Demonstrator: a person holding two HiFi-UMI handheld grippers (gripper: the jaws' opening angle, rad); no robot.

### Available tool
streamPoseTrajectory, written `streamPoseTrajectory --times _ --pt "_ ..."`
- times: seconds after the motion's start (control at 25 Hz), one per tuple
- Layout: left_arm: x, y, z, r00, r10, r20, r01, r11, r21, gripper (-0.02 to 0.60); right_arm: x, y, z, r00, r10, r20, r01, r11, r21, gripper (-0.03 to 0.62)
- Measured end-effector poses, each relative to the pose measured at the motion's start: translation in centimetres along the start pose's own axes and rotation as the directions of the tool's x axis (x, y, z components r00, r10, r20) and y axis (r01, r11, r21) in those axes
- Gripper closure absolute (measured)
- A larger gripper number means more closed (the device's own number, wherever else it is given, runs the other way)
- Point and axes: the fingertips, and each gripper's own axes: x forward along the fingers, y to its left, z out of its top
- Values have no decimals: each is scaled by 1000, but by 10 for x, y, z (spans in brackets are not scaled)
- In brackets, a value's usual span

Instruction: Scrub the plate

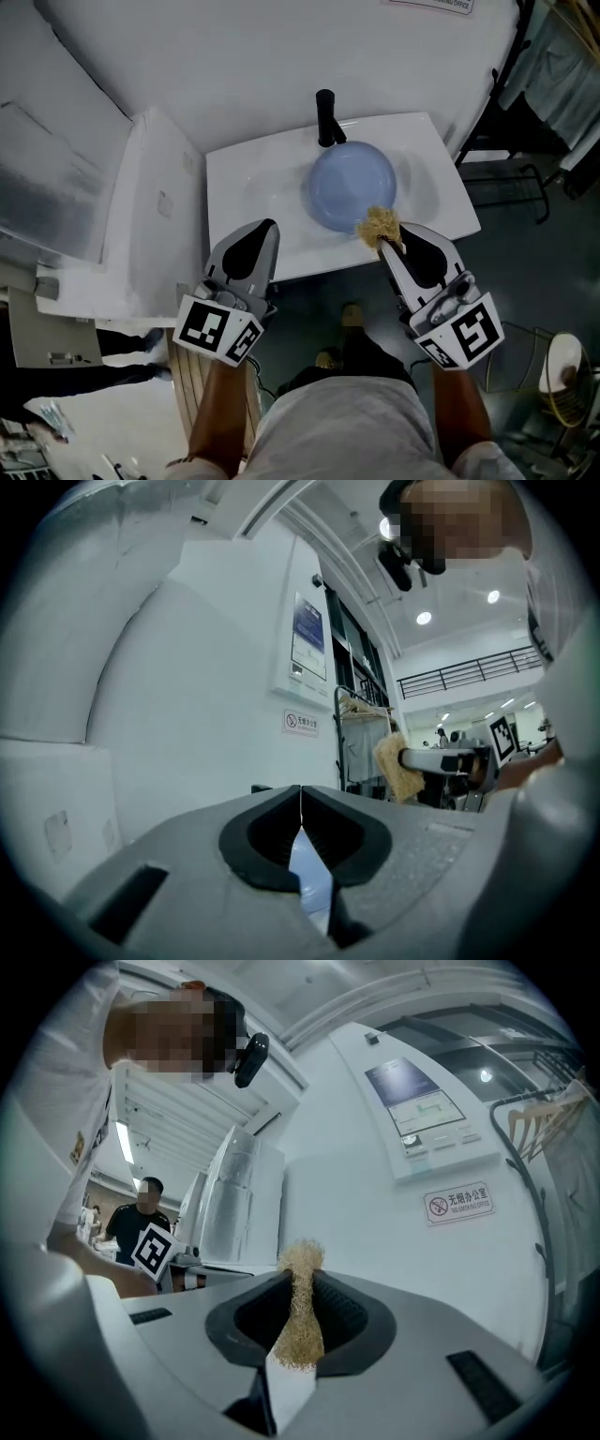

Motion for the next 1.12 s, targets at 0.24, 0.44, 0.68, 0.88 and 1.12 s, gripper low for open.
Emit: streamPoseTrajectory --times 0.24,0.44,0.68,0.88,1.12 --pt "47 23 -22 997 37 -70 -36 999 5 565 25 -42 -23 999 5 -48 -6 1000 -27 531" --pt "85 40 -56 983 65 -170 -67 998 -3 563 44 -74 -53 992 10 -127 -17 998 -52 531" --pt "120 53 -109 941 95 -325 -115 992 -43 561 57 -103 -91 968 33 -249 -47 998 -52 531" --pt "137 60 -153 889 74 -451 -125 989 -84 482 79 -120 -113 952 32 -303 -55 996 -69 531" --pt "152 71 -196 830 28 -557 -118 985 -127 462 108 -127 -141 932 3 -363 -44 993 -107 531"
